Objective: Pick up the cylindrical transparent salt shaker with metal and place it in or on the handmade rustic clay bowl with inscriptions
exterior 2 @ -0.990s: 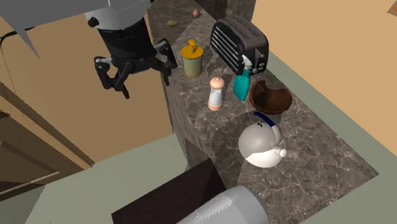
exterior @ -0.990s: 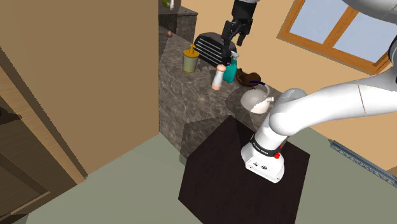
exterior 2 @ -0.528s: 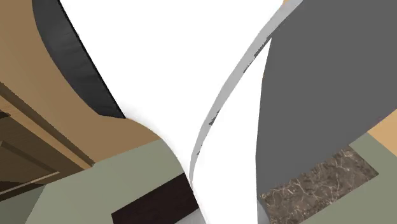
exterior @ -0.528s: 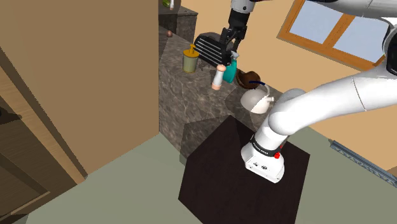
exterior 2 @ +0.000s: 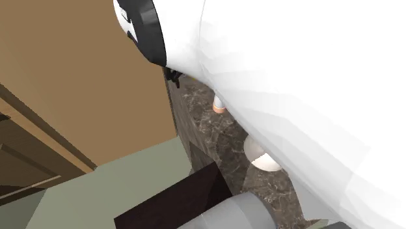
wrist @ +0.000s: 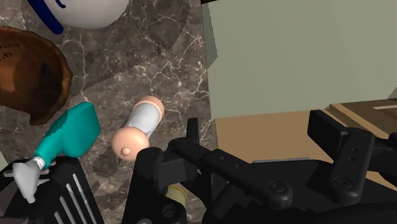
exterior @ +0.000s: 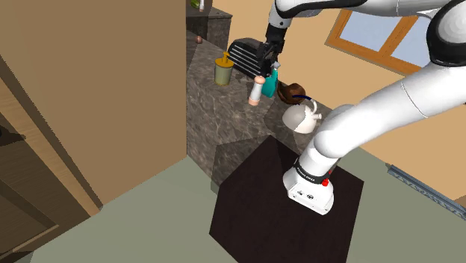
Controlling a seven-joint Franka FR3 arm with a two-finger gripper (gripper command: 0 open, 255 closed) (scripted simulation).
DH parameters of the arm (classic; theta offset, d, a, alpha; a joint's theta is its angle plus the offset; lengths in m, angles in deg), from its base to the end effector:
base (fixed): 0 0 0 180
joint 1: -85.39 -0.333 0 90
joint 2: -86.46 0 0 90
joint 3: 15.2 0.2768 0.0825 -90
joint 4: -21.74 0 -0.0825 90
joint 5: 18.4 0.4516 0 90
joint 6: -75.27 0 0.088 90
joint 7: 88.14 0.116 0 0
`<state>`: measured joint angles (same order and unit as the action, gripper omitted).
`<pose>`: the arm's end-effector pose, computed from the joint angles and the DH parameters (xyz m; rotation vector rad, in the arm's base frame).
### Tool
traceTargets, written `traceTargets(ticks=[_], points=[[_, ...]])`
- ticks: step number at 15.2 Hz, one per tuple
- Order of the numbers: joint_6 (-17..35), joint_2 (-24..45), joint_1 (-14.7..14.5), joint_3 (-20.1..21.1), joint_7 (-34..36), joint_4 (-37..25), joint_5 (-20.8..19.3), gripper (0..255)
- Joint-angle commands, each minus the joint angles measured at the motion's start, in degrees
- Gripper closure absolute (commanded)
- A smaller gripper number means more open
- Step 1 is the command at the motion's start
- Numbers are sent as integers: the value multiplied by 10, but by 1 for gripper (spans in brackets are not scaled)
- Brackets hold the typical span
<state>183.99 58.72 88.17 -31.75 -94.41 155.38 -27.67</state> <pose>0.4654 -0.1772 0.4502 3.1047 -0.2318 0.0467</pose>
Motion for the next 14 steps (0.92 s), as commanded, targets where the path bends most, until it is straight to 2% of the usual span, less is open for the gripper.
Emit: traceTargets(ticks=[1, 8, 14], points=[[33, 35, 3, -22, -22, -6, 1, 0], [118, 169, 6, -91, -109, -60, 43, 0], [166, 304, 20, -131, -204, -136, 126, 0]])
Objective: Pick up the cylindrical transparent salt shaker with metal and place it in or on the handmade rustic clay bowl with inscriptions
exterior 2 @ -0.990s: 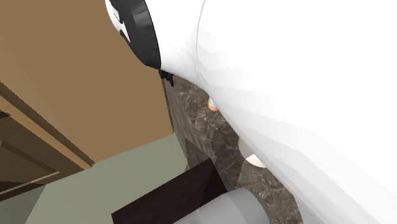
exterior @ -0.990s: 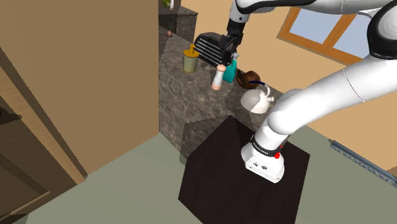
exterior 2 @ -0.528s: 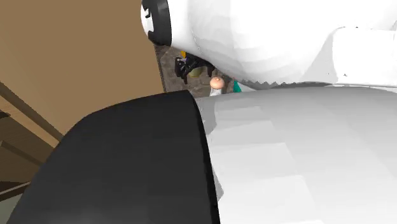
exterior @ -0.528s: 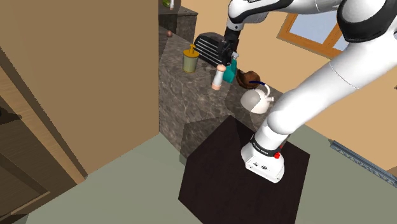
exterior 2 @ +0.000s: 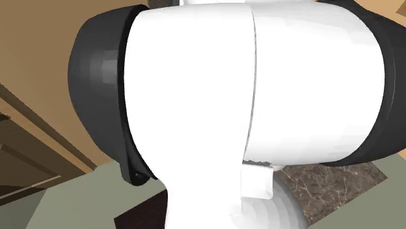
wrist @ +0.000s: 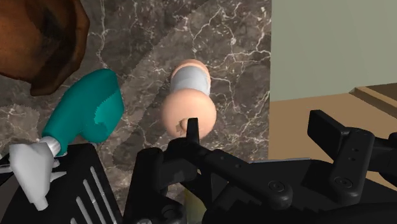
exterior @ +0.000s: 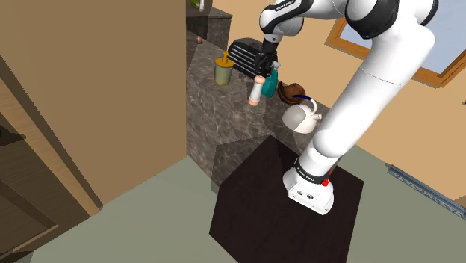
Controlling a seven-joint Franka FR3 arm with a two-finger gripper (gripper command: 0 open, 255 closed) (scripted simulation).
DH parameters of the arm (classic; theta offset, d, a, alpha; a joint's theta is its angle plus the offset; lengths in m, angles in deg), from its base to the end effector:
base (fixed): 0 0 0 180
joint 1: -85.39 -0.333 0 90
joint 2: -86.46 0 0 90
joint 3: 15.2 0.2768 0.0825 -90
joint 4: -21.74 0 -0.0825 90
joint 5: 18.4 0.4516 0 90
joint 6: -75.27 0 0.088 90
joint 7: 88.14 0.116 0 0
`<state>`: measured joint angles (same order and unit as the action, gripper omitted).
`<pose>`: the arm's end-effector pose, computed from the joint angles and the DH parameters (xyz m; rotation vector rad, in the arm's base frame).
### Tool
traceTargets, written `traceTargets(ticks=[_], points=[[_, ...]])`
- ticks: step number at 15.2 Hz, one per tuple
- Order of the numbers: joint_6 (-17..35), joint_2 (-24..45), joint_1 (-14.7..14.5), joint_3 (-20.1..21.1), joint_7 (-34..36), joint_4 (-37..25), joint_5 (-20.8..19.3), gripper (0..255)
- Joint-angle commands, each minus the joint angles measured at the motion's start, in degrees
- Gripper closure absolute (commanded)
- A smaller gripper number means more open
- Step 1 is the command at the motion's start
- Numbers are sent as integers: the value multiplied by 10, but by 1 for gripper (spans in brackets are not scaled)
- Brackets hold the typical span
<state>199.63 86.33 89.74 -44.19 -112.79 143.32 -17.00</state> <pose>0.5052 -0.3310 0.3332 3.1242 -0.2583 0.0857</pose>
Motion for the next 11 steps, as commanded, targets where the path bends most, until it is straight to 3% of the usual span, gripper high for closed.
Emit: traceTargets(ticks=[1, 5, 11], points=[[14, 51, 9, -9, -37, -31, 36, 0], [23, 147, 42, -9, -98, -101, 103, 0], [54, 179, 53, 0, -114, -98, 126, 0]])
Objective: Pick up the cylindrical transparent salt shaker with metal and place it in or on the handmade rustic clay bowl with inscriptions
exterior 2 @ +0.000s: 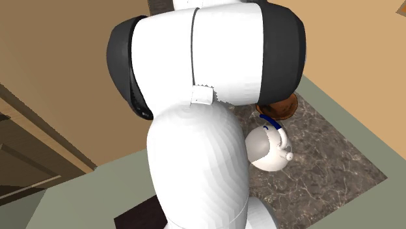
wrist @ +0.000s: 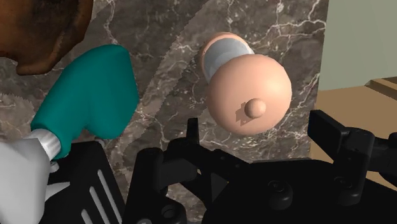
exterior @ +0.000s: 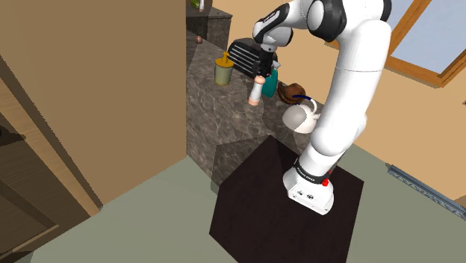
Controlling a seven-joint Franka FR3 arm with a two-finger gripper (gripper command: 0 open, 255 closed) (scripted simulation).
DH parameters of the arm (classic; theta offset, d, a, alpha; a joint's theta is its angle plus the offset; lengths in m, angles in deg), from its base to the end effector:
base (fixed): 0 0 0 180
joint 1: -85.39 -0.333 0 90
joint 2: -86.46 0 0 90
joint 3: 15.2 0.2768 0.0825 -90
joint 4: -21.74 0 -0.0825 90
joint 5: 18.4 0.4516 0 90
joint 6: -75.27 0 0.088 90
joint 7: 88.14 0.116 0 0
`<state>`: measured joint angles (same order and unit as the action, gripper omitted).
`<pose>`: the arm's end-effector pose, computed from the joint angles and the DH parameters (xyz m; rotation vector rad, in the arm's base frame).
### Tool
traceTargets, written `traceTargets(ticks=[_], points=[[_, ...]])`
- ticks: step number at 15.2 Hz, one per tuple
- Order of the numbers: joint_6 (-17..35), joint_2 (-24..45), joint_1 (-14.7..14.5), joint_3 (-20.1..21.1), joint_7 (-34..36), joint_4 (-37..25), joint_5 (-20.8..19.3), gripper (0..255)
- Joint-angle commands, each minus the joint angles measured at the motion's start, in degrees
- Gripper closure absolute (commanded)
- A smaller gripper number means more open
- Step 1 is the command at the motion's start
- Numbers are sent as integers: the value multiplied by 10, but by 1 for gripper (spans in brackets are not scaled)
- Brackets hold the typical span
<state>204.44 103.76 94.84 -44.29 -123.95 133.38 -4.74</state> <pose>0.5198 -0.4006 0.2615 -3.1239 0.2687 -0.1037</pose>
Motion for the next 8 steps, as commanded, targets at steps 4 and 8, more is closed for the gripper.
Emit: traceTargets(ticks=[4, 8], points=[[21, 18, 4, 6, -9, 5, 13, 0], [21, 18, 4, 6, -9, 5, 13, 0]])
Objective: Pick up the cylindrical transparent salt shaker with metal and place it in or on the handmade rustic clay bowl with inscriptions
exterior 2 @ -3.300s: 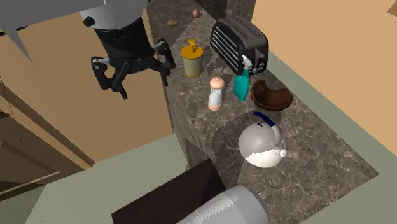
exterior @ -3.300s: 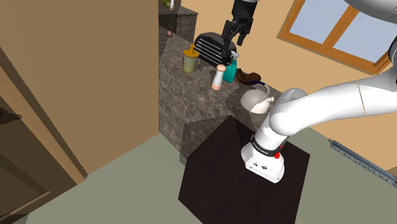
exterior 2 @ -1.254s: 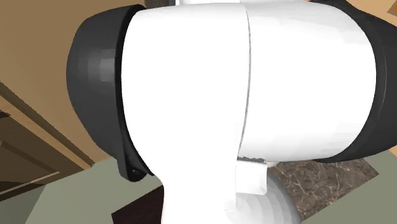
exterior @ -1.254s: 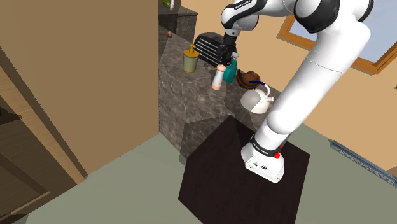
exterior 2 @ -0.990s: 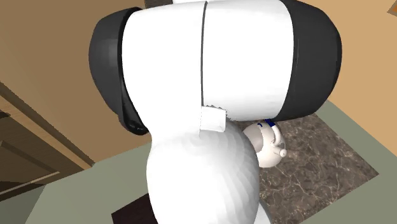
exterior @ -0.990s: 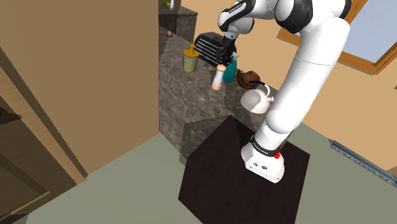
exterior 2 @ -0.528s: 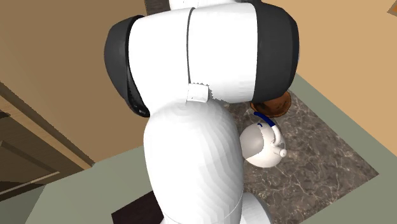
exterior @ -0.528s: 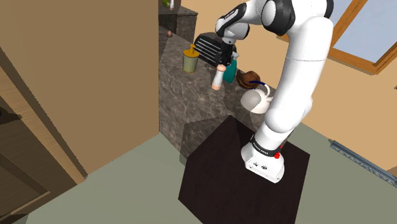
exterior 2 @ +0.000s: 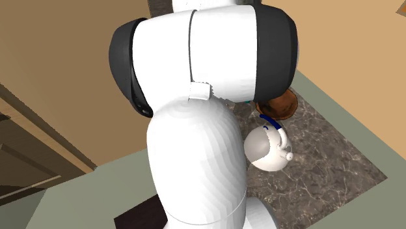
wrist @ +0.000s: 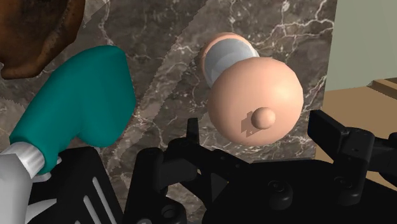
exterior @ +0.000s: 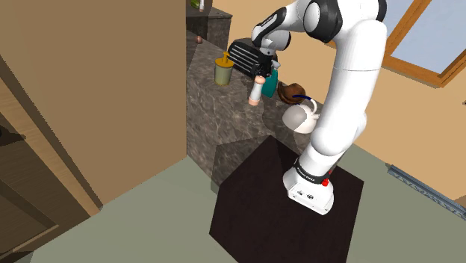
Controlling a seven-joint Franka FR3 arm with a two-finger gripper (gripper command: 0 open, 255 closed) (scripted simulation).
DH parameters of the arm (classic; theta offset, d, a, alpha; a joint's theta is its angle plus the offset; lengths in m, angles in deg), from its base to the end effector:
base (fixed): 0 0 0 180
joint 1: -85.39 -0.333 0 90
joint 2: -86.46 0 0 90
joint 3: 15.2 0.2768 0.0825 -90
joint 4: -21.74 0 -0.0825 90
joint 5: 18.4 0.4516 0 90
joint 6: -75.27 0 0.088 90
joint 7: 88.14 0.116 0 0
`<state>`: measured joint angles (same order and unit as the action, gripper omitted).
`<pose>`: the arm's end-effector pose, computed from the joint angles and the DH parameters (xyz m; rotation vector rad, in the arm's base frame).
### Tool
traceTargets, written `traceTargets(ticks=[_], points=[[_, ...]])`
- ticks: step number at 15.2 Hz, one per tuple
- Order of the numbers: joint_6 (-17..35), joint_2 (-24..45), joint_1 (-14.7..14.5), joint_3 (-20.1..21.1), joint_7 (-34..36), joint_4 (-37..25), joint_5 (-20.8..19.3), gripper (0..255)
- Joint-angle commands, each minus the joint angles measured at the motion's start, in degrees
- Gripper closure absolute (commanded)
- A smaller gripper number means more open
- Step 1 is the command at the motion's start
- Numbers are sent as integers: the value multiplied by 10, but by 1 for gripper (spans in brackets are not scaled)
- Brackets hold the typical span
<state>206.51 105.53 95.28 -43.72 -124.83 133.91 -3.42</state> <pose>0.5185 -0.4003 0.2415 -3.1239 0.2688 -0.1045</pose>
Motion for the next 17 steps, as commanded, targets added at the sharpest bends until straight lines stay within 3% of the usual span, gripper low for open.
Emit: traceTargets(ticks=[1, 2, 3, 12, 17], points=[[0, 0, 0, 0, 0, 0, 0, 0], [0, 0, 0, 0, 0, 0, 0, 0], [0, 0, 0, 0, 0, 0, 0, 255], [0, 0, 0, 0, 0, 0, 0, 255], [-31, -22, -5, -7, 12, -12, -17, 255]])
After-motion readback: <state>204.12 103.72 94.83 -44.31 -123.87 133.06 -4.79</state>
